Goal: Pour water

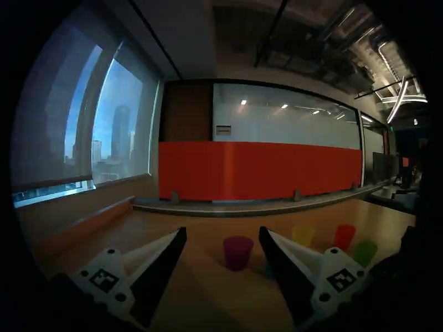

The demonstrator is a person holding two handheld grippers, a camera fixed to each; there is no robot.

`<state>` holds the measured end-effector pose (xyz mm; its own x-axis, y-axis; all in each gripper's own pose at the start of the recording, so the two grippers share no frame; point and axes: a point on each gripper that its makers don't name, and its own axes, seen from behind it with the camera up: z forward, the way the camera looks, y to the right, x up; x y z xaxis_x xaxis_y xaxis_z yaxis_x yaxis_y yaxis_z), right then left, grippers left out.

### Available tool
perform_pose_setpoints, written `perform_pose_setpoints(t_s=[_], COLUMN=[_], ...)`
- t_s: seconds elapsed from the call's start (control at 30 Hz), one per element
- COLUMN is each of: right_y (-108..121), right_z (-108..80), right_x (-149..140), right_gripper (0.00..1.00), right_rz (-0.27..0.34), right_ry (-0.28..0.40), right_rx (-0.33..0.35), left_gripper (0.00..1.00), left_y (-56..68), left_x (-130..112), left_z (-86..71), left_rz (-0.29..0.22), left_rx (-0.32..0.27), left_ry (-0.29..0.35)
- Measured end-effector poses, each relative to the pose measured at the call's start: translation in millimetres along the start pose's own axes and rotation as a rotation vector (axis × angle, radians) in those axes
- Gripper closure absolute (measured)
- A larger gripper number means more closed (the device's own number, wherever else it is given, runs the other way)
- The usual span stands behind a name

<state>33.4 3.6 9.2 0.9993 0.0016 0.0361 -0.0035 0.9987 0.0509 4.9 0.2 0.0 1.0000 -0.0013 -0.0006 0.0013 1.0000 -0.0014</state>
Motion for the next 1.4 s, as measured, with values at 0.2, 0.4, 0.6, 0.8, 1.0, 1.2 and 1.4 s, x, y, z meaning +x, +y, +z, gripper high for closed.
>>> perform_pose_setpoints(t_s=[0.2,0.4,0.6,0.8,1.0,1.2,1.4], right_y=[-1,-9,-19,-26,-33,-59,-93], right_z=[2.4,4.8,6.2,6.7,8.1,5.1,-5.2], right_x=[36,75,118,138,134,134,135], right_gripper=[0.01,0.01,0.01,0.01,0.01,0.01,0.01], right_rz=[-0.004,0.002,0.003,0.013,0.004,-0.026,-0.049], right_ry=[-0.021,-0.022,-0.006,0.009,-0.008,-0.018,-0.022], right_rx=[0.025,0.061,0.099,0.141,0.193,0.320,0.470], left_gripper=[0.03,0.03,0.03,0.03,0.03,0.03,0.03], left_y=[0.6,0.3,3.3,8.7,14.7,30.4,46.6], left_x=[38,72,97,104,106,107,111], left_z=[2.6,6.3,11.7,17.4,21.3,21.2,20.3], left_rz=[-0.005,0.003,0.035,0.034,0.038,0.035,0.044], left_rx=[-0.017,-0.035,-0.066,-0.099,-0.142,-0.231,-0.312], left_ry=[0.001,-0.013,-0.040,-0.066,-0.063,-0.077,-0.070])
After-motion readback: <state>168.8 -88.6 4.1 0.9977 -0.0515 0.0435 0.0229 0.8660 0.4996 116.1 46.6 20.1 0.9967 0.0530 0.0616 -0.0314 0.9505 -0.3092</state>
